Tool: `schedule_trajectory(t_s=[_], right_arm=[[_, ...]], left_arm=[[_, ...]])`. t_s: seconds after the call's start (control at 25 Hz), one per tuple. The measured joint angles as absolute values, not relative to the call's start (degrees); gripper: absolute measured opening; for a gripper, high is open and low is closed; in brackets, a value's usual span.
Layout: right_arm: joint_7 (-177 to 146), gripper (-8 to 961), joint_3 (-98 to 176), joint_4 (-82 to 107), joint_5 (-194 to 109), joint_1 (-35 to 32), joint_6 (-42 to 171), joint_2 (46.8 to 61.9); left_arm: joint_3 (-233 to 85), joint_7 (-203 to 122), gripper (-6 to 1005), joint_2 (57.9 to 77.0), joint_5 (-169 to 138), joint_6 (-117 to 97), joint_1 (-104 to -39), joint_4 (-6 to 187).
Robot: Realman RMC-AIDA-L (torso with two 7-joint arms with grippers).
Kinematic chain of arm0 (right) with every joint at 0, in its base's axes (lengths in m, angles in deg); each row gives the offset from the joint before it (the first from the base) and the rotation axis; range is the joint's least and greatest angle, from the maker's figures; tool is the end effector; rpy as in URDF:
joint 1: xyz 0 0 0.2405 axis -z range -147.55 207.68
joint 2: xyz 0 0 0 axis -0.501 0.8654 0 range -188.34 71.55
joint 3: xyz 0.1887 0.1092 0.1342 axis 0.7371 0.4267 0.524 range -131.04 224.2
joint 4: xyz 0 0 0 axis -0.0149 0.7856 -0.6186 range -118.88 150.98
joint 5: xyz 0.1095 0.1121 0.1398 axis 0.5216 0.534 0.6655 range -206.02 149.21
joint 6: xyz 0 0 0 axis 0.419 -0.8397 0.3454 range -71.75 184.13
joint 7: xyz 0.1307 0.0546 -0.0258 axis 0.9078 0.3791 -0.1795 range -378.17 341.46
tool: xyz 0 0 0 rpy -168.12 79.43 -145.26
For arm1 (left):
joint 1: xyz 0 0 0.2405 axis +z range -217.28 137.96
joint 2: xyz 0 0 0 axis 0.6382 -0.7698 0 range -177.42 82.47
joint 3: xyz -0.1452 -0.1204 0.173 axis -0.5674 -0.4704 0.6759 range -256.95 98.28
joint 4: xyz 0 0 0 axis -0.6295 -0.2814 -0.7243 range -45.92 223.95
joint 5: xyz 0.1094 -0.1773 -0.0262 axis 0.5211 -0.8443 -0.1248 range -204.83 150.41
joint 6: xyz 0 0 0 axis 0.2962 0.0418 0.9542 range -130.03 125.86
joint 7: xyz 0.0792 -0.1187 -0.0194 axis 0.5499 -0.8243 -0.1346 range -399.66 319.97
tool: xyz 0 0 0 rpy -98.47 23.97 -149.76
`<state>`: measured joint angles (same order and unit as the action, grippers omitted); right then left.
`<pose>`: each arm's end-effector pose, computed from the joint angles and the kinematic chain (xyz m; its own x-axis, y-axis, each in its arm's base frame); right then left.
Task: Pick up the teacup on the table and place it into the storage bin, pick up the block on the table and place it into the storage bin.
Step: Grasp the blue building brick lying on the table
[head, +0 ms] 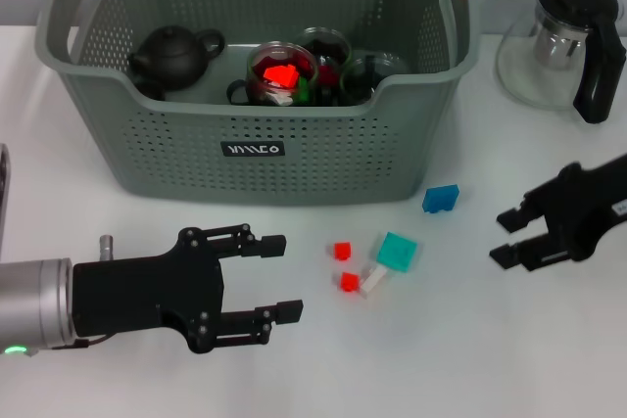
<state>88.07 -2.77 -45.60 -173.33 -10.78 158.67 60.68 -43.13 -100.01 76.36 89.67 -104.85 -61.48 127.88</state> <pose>0.2090 0.3533 0.0307 0.9066 -0.4048 0.1193 -0.3953 -0.9135 -0.0958 -0.2716 0.2573 -0.0211 0.8012 0.1491 0.5795 0.2555 -0.9610 -0.1060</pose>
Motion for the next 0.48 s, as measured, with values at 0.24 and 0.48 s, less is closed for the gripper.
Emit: schedule_trajectory(t_s=[0.24, 0.48], right_arm=[[93.63, 542, -8.48, -50.02, -180.0, -13.18, 155.08, 61.56], [99.37, 542, -16.09, -49.13, -180.9, -12.95, 146.71, 61.87]], left_arm=[[-43.13, -100.13, 706, 76.36, 89.16, -104.97, -61.92, 127.69], [-43.12, -100.14, 707, 76.36, 89.14, -104.82, -62.08, 127.68]])
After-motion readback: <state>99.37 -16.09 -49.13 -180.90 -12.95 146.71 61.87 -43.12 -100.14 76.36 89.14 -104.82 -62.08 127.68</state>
